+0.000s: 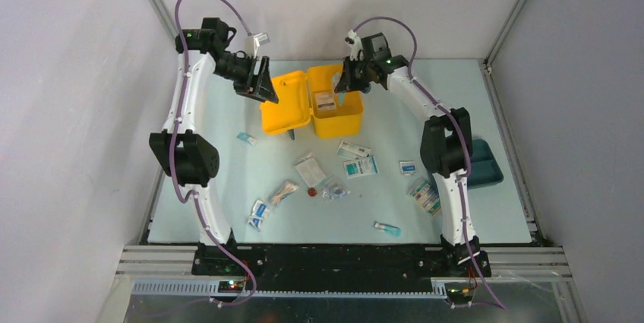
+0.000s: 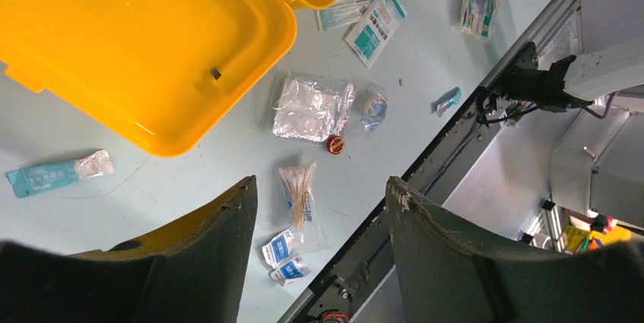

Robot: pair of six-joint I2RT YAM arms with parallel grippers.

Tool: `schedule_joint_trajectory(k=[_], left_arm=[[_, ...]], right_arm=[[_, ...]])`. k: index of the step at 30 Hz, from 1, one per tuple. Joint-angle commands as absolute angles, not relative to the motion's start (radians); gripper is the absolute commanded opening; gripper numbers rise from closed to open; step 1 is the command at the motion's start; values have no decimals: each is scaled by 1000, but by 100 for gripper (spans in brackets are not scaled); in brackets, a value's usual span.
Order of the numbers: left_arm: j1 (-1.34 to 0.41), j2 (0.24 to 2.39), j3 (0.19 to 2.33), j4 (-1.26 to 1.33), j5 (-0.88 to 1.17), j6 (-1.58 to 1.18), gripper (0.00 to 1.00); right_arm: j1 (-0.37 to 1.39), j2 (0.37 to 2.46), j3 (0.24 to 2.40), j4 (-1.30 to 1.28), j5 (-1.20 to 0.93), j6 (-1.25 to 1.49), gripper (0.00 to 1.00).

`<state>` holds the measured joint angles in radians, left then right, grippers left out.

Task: Organize the medicine kit

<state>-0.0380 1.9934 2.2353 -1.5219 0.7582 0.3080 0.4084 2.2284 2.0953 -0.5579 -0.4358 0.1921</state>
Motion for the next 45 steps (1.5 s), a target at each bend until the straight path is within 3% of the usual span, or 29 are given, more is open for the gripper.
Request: schedule_joint_trajectory(k=[1, 8, 13, 20, 25, 27, 33, 45], left_arm=[[-55, 1973, 2289, -1489, 727, 263, 67], [-74, 1950, 2271, -1481, 702, 248, 67], [-74, 1919, 2220, -1481, 705, 247, 67], [-82, 1911, 2227, -1480, 698, 245, 67], [-90, 1901, 2209, -1480, 697, 246, 67], [-93, 1899, 2204, -1480, 700, 247, 67], [-101, 1896, 2201, -1479, 699, 250, 67], [-103, 1910, 2238, -1480, 683, 259, 70]], right_arm=[[443, 2249, 2156, -572, -352, 262, 0], [464, 2348, 2183, -582, -107, 347, 3], [473, 2382, 2199, -554, -74, 352, 8], [486, 2427, 2200, -522, -4, 346, 7], [497, 2446, 2201, -493, 51, 311, 15], [499, 2447, 2203, -490, 70, 308, 25], [497, 2438, 2216, -506, 81, 301, 38], [482, 2332, 2302, -566, -10, 279, 38]])
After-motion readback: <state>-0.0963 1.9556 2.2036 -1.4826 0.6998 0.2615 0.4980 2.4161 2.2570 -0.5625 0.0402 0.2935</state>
